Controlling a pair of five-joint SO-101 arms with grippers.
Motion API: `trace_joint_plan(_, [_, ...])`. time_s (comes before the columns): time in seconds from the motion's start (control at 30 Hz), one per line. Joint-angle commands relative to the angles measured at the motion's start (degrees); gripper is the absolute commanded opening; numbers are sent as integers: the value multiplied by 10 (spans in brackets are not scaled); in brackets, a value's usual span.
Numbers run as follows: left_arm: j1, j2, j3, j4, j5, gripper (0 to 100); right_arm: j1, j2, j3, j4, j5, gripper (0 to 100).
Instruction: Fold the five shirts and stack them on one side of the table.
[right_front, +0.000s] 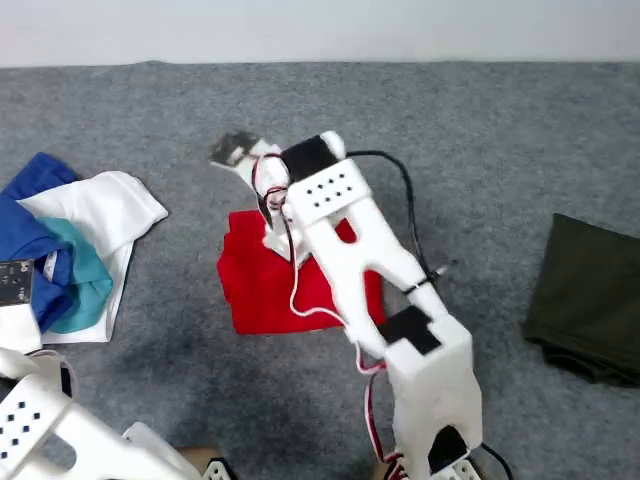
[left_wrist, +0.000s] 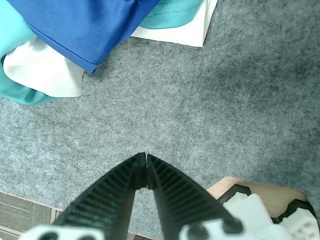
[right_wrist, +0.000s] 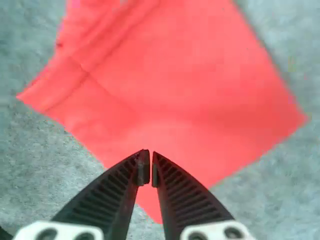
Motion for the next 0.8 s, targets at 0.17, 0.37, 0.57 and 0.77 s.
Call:
trace_joint_plan(0.17, [0, -7, -3, -5, -3, 9, -131, 89, -11, 20, 3, 24])
trace_joint_plan(0.37, [-1, -7, -3, -5, -3, 9, -145, 100, -32, 20, 5, 24])
trace_joint_plan(0.57, [-1, -7, -2, -5, -3, 9, -100, 34, -100, 15, 7, 9])
trace_joint_plan(0.77, [-2, -7, -2, -4, -3, 9, -64, 67, -109, -47, 46, 9])
